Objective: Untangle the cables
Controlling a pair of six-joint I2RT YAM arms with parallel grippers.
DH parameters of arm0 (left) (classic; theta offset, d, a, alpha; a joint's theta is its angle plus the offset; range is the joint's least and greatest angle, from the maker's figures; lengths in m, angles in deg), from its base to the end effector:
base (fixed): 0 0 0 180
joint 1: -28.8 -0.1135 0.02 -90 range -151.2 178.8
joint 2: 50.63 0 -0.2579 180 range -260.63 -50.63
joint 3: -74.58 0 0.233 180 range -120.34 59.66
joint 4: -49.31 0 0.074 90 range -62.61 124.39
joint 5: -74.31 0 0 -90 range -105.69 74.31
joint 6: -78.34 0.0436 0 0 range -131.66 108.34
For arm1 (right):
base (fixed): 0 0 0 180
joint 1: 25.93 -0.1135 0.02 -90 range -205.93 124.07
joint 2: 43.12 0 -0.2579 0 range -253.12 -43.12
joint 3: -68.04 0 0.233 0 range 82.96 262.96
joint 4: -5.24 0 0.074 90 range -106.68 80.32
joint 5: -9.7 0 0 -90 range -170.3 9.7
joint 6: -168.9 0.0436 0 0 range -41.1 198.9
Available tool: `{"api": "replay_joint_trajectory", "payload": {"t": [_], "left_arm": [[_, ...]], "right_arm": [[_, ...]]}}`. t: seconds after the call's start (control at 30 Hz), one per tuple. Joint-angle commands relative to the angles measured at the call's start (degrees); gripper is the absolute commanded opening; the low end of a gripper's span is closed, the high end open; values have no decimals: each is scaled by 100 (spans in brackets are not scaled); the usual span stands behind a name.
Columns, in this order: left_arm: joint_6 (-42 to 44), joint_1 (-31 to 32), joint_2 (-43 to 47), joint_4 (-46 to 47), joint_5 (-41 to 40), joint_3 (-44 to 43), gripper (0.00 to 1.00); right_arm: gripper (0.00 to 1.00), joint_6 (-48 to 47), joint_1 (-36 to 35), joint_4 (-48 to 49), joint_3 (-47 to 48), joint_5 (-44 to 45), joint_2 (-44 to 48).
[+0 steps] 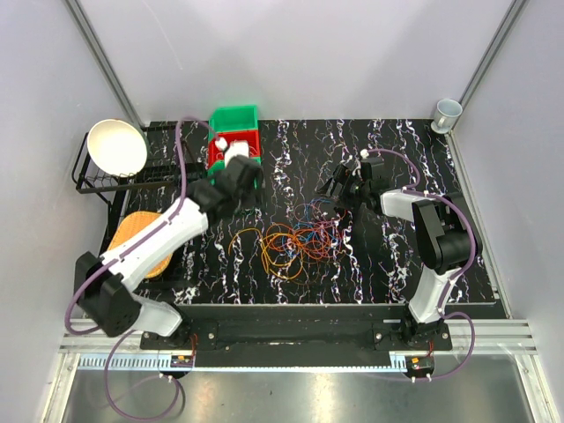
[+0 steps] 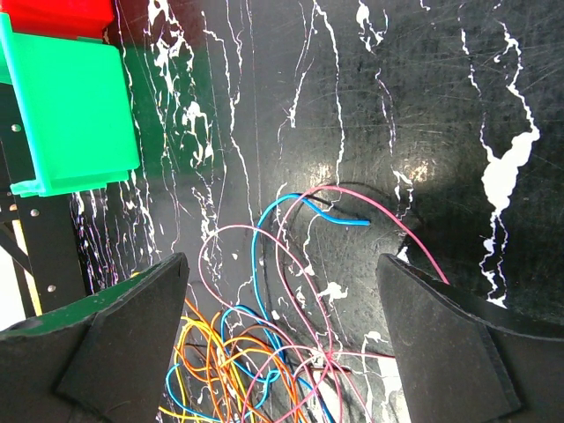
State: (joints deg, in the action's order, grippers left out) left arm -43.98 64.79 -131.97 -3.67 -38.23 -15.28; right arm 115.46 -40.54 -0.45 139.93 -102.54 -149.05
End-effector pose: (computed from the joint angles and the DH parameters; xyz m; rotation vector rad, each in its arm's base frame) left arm 0.2470 -0.1587 0.3229 -0.1172 2.2764 -0.1607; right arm 0.3556 0.1098 0.1580 0.2354 2.3557 0.8956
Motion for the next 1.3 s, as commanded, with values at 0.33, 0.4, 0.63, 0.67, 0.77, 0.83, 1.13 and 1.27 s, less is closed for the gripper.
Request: {"api": "replay_joint_trajectory", "payload": {"t": [0.33, 0.4, 0.63, 0.67, 0.77, 0.83, 1.13, 1.27], "left_arm": [[-1778, 1191, 550, 562, -101, 2185, 64], [-1831, 1200, 514, 799, -83, 2325, 62], [-1875, 1209, 67, 1231, 13, 2475, 57], [-1875, 1209, 22, 1249, 22, 2466, 56], [-1901, 1209, -180, 1266, -4, 2449, 52], [-1893, 1209, -277, 1310, -39, 2449, 47], [-1709, 1209, -585, 1179, -145, 2011, 0], [-1235, 1191, -129, 468, -584, 1115, 0]], "right_arm": [[93, -52, 29, 131, -37, -26, 266], [93, -52, 29, 131, -19, -35, 222], [93, -26, 29, 149, 16, -61, 108], [93, -26, 29, 149, 25, -70, 73], [93, -34, 29, 140, 34, -70, 64], [93, -26, 29, 140, 34, -70, 72], [93, -26, 29, 140, 60, -88, 29], [93, -26, 28, 140, 60, -114, 46]]}}
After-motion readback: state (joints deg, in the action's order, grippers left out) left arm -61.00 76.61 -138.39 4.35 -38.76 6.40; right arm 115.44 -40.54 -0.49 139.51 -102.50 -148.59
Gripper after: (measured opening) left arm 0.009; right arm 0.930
